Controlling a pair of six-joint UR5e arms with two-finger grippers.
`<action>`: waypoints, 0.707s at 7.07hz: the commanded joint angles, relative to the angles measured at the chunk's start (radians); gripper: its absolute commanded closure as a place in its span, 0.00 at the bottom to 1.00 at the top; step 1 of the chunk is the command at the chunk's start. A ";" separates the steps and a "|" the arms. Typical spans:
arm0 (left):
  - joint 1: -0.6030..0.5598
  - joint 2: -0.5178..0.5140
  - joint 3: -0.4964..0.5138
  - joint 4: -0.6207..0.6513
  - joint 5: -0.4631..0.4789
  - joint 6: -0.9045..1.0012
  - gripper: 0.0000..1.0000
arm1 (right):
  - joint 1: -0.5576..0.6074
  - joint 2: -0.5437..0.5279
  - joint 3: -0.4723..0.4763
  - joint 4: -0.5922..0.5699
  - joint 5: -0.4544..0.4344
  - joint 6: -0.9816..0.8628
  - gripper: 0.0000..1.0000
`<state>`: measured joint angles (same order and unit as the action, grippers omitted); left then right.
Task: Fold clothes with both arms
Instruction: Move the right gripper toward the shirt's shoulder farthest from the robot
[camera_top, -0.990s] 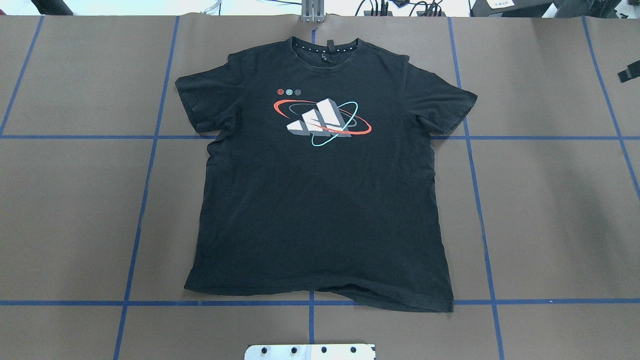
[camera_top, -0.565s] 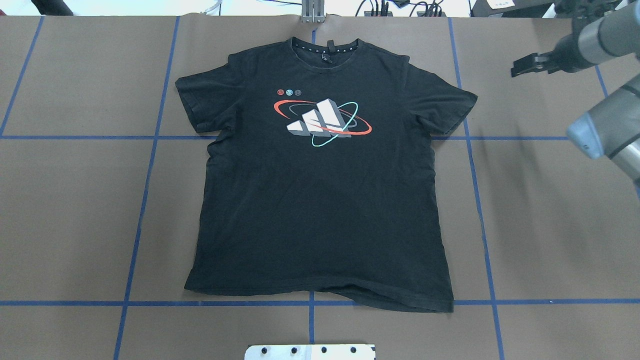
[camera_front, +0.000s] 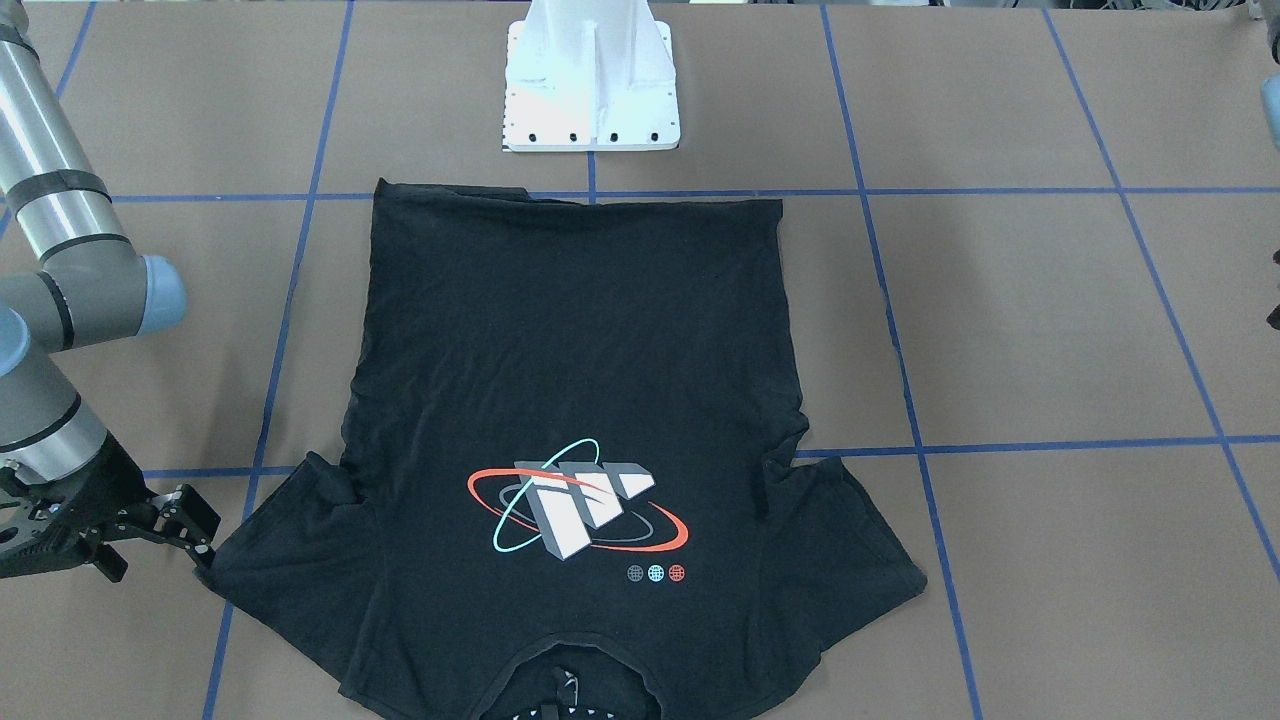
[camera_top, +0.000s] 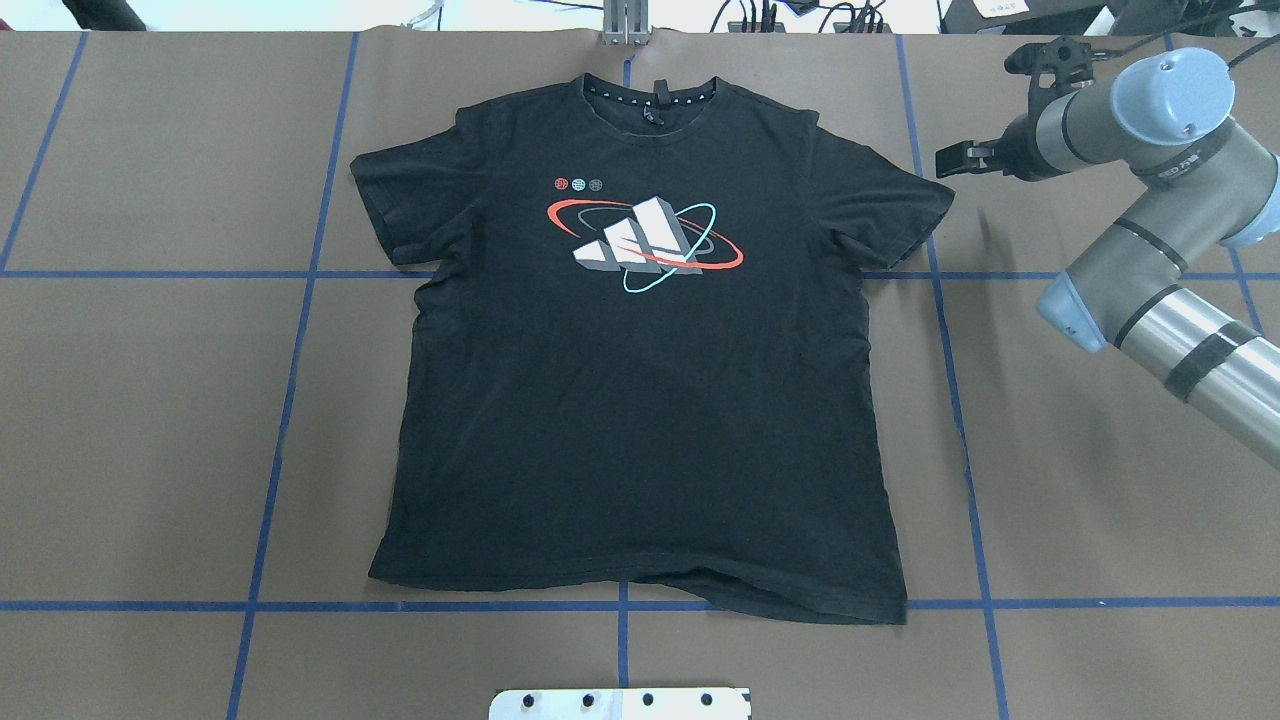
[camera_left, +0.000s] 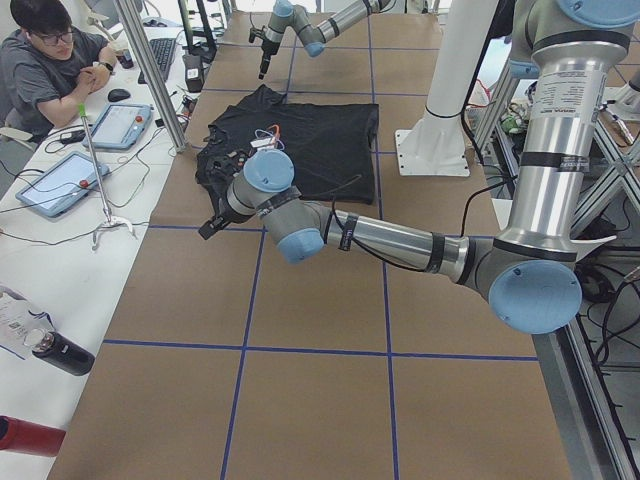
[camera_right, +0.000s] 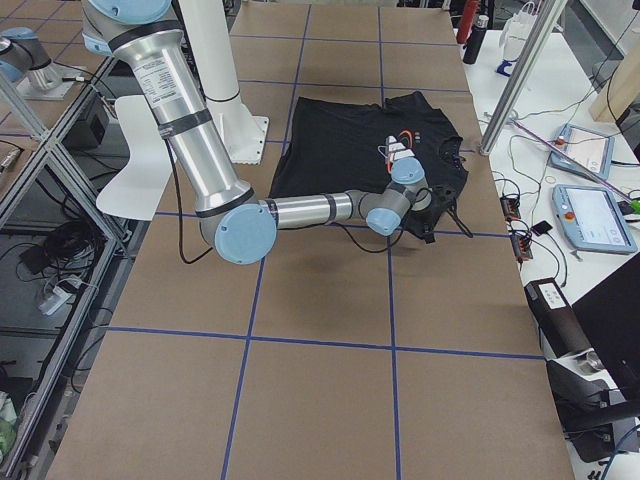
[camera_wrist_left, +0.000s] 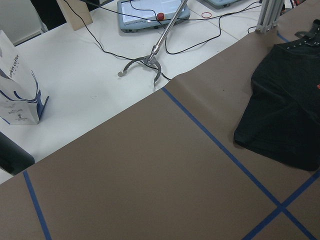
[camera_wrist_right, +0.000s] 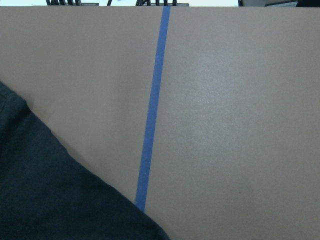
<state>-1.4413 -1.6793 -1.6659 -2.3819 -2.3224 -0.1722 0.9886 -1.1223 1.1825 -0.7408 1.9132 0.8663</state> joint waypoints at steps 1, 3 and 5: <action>0.001 0.000 0.003 0.000 0.000 0.000 0.00 | -0.030 0.024 -0.039 0.005 -0.029 0.003 0.30; 0.001 0.000 0.005 0.000 0.000 0.000 0.00 | -0.042 0.024 -0.041 0.005 -0.045 0.003 0.49; 0.002 0.000 0.006 0.000 0.000 0.000 0.00 | -0.042 0.024 -0.041 0.005 -0.045 0.003 0.70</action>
<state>-1.4398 -1.6797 -1.6606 -2.3816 -2.3226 -0.1718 0.9473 -1.0987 1.1418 -0.7363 1.8691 0.8697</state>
